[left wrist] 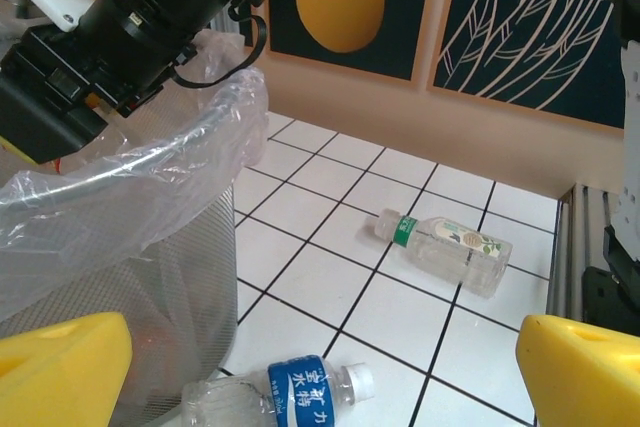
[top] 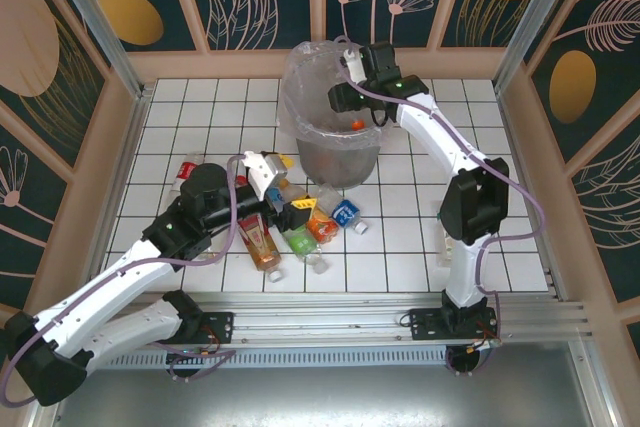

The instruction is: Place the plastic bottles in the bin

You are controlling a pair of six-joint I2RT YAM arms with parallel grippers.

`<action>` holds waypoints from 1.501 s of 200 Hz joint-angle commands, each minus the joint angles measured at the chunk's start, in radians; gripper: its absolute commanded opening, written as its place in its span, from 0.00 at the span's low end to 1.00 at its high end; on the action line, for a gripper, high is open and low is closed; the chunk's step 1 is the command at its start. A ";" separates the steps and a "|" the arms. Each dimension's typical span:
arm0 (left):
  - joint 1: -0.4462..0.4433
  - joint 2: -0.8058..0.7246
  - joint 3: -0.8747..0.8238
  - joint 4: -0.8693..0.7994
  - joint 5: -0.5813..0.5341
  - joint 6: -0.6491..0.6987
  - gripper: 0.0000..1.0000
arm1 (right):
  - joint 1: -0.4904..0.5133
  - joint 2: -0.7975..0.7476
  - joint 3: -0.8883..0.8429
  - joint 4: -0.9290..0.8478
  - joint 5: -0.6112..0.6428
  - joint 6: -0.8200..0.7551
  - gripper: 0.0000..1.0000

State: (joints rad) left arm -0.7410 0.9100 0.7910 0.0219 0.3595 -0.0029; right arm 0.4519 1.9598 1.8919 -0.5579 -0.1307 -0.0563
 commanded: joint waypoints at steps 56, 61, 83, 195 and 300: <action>-0.003 0.015 0.021 -0.016 0.025 0.018 0.99 | 0.009 -0.019 0.041 -0.028 0.048 -0.022 0.77; -0.003 0.015 0.022 -0.016 0.025 0.017 0.98 | 0.010 -0.025 0.041 -0.026 0.054 -0.022 0.77; -0.004 0.015 0.022 -0.015 0.027 0.016 0.98 | 0.019 -0.078 0.027 -0.001 0.063 -0.019 0.77; -0.003 0.006 0.081 -0.130 0.130 0.065 0.98 | 0.086 -0.689 -0.509 0.138 -0.020 0.088 0.78; -0.004 -0.207 -0.073 -0.127 0.053 -0.113 0.98 | 0.247 -0.918 -1.108 0.382 0.062 0.290 0.65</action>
State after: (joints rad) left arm -0.7410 0.7574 0.7826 -0.1204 0.4446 -0.0807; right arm 0.6891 1.0554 0.8917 -0.3374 -0.0795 0.1596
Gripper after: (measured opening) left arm 0.985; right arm 0.678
